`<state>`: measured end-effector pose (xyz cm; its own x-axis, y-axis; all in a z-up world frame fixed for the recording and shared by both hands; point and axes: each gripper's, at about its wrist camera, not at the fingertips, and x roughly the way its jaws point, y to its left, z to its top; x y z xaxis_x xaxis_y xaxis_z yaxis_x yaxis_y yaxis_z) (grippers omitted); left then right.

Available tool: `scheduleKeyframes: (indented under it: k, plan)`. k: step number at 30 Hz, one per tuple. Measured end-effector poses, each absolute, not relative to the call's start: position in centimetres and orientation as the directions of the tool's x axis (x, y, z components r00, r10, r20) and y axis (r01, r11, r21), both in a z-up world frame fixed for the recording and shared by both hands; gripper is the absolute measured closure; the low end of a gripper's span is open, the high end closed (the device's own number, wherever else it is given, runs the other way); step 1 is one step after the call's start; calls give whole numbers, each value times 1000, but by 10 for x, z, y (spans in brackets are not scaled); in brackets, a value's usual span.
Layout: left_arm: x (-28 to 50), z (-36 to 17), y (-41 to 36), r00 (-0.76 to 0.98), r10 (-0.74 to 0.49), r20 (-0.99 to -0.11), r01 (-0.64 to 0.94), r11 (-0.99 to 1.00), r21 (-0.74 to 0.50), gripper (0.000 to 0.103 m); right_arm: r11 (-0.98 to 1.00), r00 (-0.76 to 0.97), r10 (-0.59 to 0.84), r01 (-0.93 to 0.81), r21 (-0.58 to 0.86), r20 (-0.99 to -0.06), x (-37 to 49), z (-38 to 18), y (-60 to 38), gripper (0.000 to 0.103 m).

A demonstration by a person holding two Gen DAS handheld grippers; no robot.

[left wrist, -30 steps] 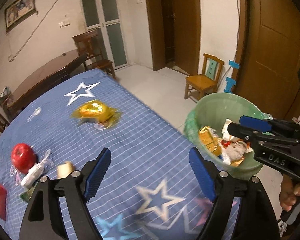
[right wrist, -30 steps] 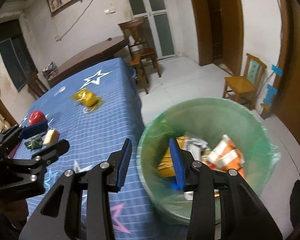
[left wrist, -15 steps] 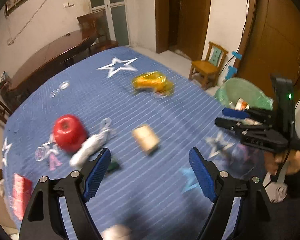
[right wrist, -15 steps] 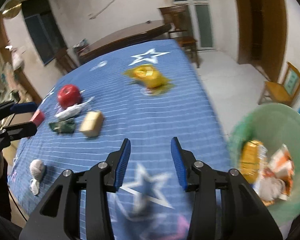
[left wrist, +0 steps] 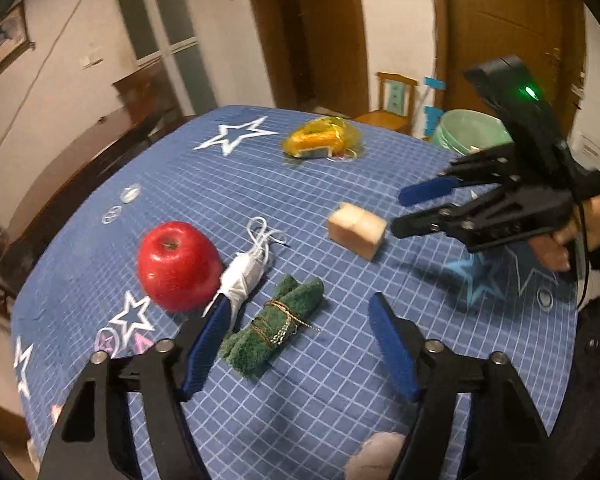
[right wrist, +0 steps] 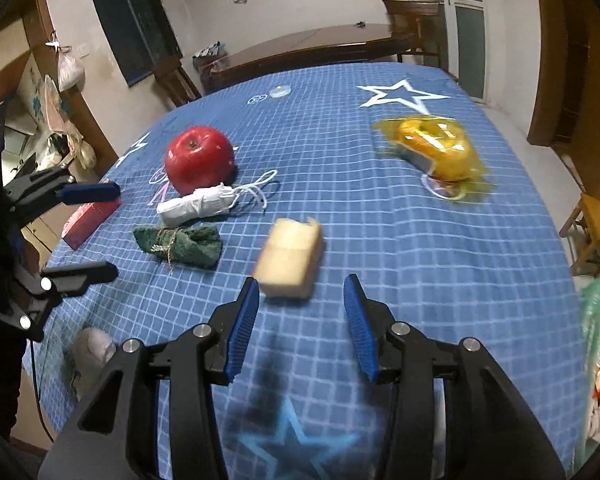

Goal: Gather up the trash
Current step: 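Grasp the beige sponge with the right tool while the left tool grasps the green scrubbing pad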

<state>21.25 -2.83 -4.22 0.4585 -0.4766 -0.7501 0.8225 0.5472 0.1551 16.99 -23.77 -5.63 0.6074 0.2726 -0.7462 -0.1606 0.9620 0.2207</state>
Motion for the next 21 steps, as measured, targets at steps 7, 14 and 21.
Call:
scheduleKeyframes:
  k: [7,14,21]
  plan:
    - [224,-69,-40,411,-481,-775,863,479,161,40,970,575,243,-154,188,-781,193,-71,-220,59]
    - [244,-92,-44,380,-439,-814,873,462,158,41,973,568,226,-167,158,-792,201,-79,-212,59]
    - [249,-107,-40,356,-435,-827,870,478,123,46,978,585,208,-137,157,-784,202,-79,-217,59]
